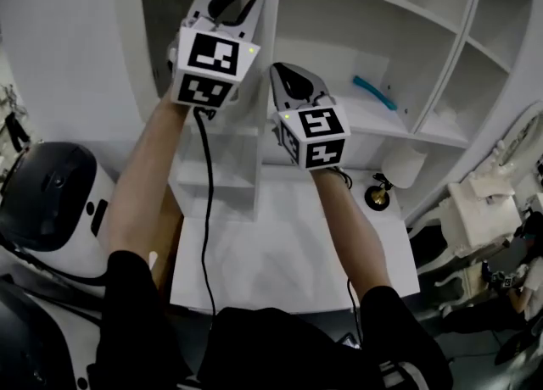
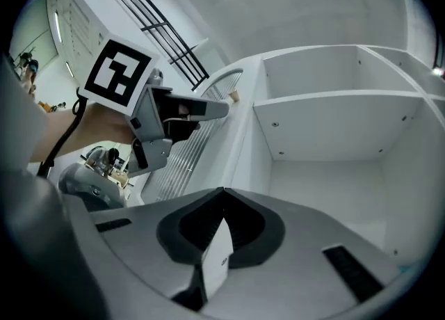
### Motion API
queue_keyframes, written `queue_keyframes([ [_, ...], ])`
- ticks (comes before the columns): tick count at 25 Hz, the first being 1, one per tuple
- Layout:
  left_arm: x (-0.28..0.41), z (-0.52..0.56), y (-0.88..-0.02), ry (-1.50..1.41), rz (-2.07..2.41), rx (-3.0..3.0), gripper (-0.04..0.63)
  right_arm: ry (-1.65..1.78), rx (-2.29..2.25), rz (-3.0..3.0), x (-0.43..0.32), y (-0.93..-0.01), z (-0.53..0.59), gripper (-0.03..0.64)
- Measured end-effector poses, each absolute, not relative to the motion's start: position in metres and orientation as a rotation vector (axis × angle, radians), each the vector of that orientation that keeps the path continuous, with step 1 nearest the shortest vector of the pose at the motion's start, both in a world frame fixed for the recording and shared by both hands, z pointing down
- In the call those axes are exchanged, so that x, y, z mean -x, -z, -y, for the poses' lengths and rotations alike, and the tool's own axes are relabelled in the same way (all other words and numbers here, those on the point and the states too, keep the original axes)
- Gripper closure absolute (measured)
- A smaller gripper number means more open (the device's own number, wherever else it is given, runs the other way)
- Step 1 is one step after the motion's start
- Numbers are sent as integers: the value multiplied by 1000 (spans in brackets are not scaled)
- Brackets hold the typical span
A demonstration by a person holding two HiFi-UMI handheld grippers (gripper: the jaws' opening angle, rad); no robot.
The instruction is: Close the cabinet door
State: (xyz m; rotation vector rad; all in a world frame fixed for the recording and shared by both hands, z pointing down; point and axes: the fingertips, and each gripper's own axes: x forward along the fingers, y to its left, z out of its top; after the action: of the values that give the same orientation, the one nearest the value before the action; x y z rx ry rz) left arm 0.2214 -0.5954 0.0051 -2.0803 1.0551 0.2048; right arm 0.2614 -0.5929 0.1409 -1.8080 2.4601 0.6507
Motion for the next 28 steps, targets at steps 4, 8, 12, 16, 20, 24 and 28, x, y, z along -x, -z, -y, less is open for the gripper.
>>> queue_keyframes([
  [4, -215, 590, -38, -300, -1028, 2203, 506, -664, 1774, -2491, -266, -155, 583, 597],
  [8, -216, 575, -79, -390, -968, 2341, 506, -654, 1775, -2470, -277, -166, 569, 597],
  [12, -213, 552, -122, -417, -866, 2419, 511, -632, 1764, -2443, -279, -177, 552, 597],
  [16, -201, 539, -170, -342, -879, 2448, 555, -587, 1740, -2415, -281, -189, 535, 597],
  [20, -200, 536, -203, -351, -943, 2537, 563, -570, 1768, -2397, -286, -202, 523, 597],
  [24, -200, 527, -232, -363, -1013, 2601, 581, -553, 1816, -2405, -287, -224, 516, 597],
  [28, -213, 527, -267, -354, -1056, 2667, 583, -481, 1856, -2430, -293, -260, 515, 597],
])
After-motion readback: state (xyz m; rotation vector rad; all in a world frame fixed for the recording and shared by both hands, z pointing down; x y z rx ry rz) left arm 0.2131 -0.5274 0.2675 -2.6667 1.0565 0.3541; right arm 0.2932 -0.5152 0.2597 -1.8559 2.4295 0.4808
